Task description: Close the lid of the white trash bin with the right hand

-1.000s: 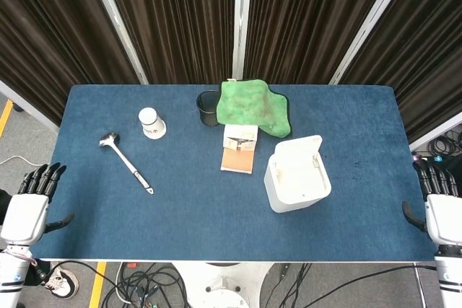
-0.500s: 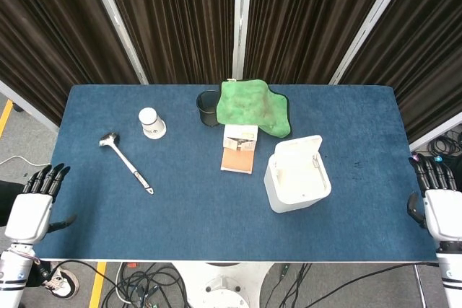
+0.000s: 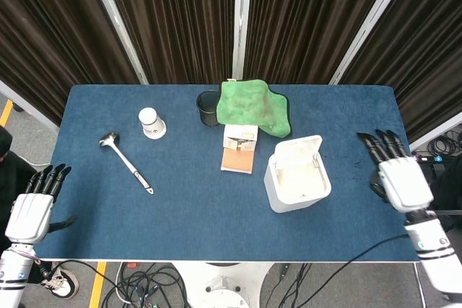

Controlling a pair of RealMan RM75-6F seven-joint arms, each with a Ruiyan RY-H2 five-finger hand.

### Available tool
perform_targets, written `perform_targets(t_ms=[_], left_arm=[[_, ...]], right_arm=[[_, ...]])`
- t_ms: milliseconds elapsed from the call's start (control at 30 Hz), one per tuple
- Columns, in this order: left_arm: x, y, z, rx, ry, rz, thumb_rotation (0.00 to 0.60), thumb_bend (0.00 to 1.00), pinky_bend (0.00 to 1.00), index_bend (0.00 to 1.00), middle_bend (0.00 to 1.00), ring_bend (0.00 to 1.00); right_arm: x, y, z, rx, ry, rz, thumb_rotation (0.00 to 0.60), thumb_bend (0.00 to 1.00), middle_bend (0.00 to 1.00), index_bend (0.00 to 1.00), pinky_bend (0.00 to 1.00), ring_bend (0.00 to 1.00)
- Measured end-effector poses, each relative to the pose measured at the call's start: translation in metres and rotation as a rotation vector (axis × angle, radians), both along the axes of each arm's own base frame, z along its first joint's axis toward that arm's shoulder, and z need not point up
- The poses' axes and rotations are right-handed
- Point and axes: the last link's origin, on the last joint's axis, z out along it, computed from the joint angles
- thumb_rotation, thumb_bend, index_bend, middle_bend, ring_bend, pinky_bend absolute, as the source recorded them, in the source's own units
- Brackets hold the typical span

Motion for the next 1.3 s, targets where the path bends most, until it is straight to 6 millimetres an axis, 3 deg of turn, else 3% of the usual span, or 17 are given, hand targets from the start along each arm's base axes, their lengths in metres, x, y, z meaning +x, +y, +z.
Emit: perform_targets(t_ms=[300, 400, 767, 1033, 1300], left_arm=[[-0.005, 0.0, 0.0, -0.001, -0.005, 0.015, 0.6, 0.0, 0.12, 0.08, 0.06, 0.01], [-0.006, 0.0, 0.001, 0.003, -0.005, 0.018, 0.6, 0.0, 0.12, 0.08, 0.06, 0.01], [-0.007, 0.0, 0.002, 0.001, -0.005, 0.016, 0.6, 0.0, 0.12, 0.08, 0.06, 0.01], [-0.004, 0.0, 0.002, -0.003, 0.001, 0.011, 0.6, 0.0, 0.12, 0.08, 0.06, 0.01], [0.001, 0.001, 0.002, -0.004, 0.008, 0.001, 0.6, 0.0, 0.12, 0.08, 0.06, 0.01]], right_arm=[[0.078, -0.047, -0.017, 0.149, -0.049, 0.093, 0.6, 1.0, 0.1, 0.0, 0.0, 0.0], [0.091, -0.055, -0.024, 0.185, -0.049, 0.09, 0.6, 1.0, 0.1, 0.0, 0.0, 0.0], [0.11, -0.058, -0.045, 0.311, -0.044, 0.005, 0.6, 1.0, 0.17, 0.0, 0.01, 0.04], [0.109, -0.045, -0.041, 0.374, -0.057, -0.027, 0.6, 1.0, 0.21, 0.0, 0.11, 0.12], [0.101, -0.024, -0.036, 0.408, -0.071, -0.027, 0.6, 1.0, 0.22, 0.0, 0.18, 0.14]])
